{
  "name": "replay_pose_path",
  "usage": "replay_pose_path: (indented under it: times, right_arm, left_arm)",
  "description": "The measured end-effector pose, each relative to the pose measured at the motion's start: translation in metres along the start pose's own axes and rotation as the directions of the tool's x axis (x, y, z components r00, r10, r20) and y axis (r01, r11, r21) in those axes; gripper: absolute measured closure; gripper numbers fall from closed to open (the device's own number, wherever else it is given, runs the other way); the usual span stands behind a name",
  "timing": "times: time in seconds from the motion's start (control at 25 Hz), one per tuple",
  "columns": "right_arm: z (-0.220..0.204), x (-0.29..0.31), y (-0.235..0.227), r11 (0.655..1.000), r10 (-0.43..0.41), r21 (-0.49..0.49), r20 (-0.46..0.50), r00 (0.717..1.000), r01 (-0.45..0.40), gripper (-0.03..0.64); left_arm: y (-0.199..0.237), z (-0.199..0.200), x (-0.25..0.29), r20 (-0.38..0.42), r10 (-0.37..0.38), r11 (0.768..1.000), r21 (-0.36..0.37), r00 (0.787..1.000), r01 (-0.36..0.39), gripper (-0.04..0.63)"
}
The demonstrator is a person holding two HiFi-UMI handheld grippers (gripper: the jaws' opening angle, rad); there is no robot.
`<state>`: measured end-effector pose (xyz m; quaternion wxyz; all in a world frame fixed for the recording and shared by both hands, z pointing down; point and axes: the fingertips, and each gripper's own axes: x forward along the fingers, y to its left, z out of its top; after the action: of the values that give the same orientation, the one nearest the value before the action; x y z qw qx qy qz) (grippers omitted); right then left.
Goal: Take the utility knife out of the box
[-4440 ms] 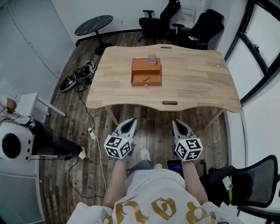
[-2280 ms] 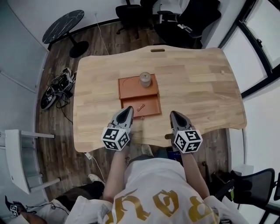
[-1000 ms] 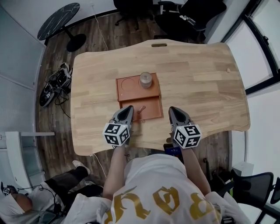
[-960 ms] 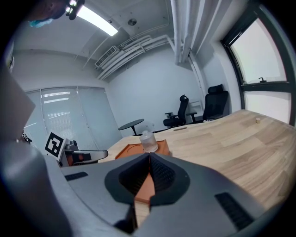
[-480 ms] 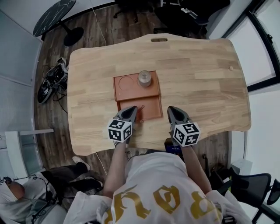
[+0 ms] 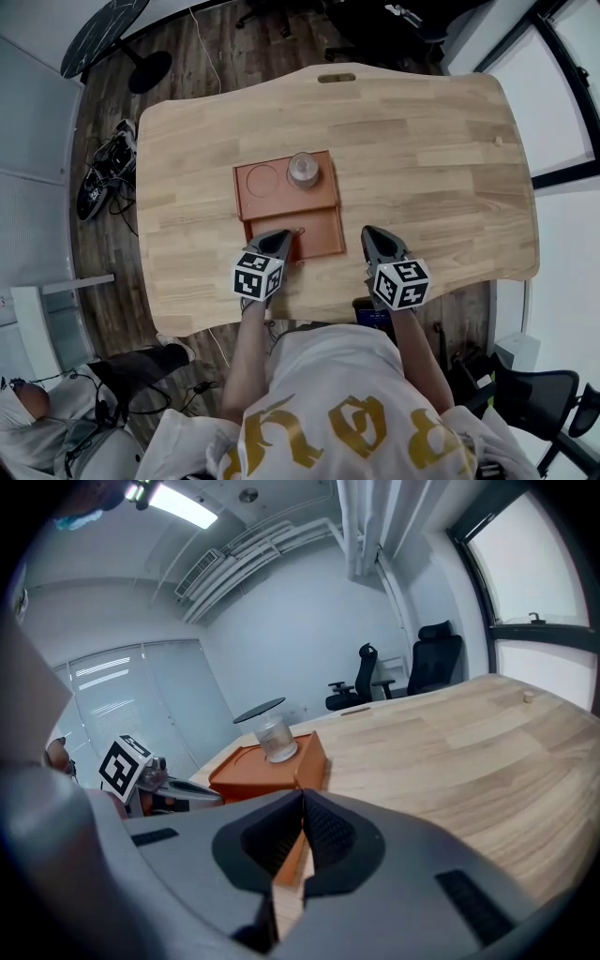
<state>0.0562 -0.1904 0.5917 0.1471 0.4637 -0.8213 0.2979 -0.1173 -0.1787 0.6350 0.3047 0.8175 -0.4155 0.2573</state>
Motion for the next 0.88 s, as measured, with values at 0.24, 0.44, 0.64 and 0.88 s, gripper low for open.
replay_pose_path:
  times: [0.24,0.44,0.64,0.88]
  right_arm:
    - [-0.004,0.005,-0.013,1.000,-0.002,0.019,-0.023,1.000,0.003,0.605]
    - [-0.005,0.007,-0.021,1.000,-0.004,0.021,-0.035,0.999,0.005,0.606]
    - [-0.007,0.006,-0.034,0.999,-0.018,0.037,-0.045,0.999,0.020,0.605]
    - [-0.006,0.006,-0.043,0.998,-0.028,0.058,-0.041,0.999,0.030,0.606]
  left_arm:
    - [-0.004,-0.008,0.016,-0.113,-0.029,0.998,0.053,0.993,0.035,0.584]
    - [-0.001,-0.020,0.029,-0.223,-0.018,0.991,0.125,0.975,0.047,0.583]
    - [-0.001,-0.026,0.039,-0.285,-0.021,0.988,0.141,0.958,0.064,0.509]
    - [-0.005,-0.035,0.049,-0.354,-0.010,0.974,0.210,0.935,0.090,0.500]
